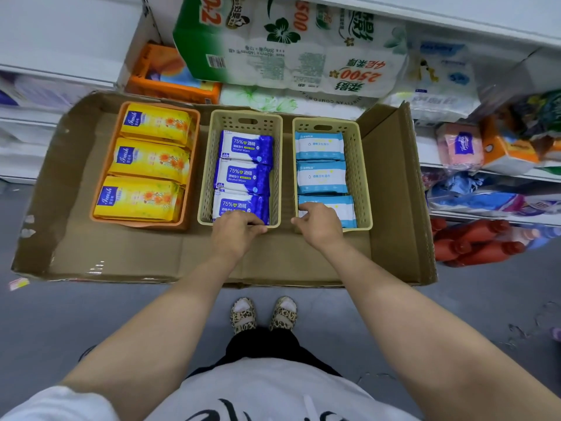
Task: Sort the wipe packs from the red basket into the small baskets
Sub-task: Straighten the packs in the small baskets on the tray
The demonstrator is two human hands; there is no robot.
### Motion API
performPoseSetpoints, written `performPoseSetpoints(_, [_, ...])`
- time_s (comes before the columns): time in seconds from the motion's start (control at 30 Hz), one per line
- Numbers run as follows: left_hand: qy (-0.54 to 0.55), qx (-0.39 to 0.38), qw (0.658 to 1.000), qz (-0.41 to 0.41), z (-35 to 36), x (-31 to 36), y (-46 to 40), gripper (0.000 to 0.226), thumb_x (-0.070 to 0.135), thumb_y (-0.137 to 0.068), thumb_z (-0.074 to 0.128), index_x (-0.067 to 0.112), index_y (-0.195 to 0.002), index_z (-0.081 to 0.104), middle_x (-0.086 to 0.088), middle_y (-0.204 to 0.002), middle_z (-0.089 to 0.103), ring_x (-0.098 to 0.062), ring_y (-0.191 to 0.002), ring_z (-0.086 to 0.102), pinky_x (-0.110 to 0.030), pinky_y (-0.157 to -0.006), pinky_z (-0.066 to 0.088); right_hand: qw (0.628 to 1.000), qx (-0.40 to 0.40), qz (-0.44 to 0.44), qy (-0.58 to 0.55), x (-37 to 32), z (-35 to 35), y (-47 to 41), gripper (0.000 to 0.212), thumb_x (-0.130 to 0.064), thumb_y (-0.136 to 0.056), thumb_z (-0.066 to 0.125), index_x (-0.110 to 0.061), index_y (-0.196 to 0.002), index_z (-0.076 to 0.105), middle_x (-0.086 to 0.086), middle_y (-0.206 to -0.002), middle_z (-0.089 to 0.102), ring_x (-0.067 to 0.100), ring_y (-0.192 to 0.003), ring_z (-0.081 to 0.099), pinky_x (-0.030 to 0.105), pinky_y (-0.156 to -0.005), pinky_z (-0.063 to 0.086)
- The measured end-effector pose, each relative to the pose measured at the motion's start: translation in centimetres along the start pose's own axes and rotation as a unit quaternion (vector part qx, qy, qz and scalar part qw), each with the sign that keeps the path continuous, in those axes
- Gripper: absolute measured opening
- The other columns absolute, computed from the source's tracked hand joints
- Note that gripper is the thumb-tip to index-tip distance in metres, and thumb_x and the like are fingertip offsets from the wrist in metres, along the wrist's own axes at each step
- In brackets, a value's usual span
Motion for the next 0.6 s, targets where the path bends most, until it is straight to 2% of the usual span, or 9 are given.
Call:
performPoseSetpoints(0.3, [0.008, -0.006, 1.000, -0.003, 0.20, -0.48, 0.30, 0.018, 0.039, -0.082, 0.076, 0.025, -0.093, 0.078, 0.003, -0.100, 0.073, -0.017, -0.104, 0.059, -0.032, -0.079, 0.051, 1.000, 0.001, 0.006, 0.011, 0.04, 0.12, 0.49, 0.047, -0.036, -0.093, 0.064, -0.019, -0.136, 0.058, 0.006, -0.119, 0.070, 0.027, -0.114, 0.060, 0.034, -0.088, 0.047])
performPoseSetpoints(0.6, [0.020, -0.009, 1.000, -0.016, 0.14, -0.59, 0.27, 0.019, 0.038, -0.082, 0.077, 0.024, -0.095, 0.078, -0.001, -0.105, 0.072, -0.021, -0.110, 0.058, -0.037, -0.086, 0.052, 1.000, -0.001, 0.010, 0.027, -0.62, 0.28, 0.55, 0.042, -0.036, -0.093, 0.065, -0.018, -0.131, 0.061, 0.007, -0.116, 0.071, 0.028, -0.114, 0.060, 0.036, -0.089, 0.048])
Point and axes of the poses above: each hand's wrist, its own y-axis away from the middle knuckle, its own z-axis out of the palm, x = y × z, the point moved 8 cm from there along -y, towards the middle knuckle
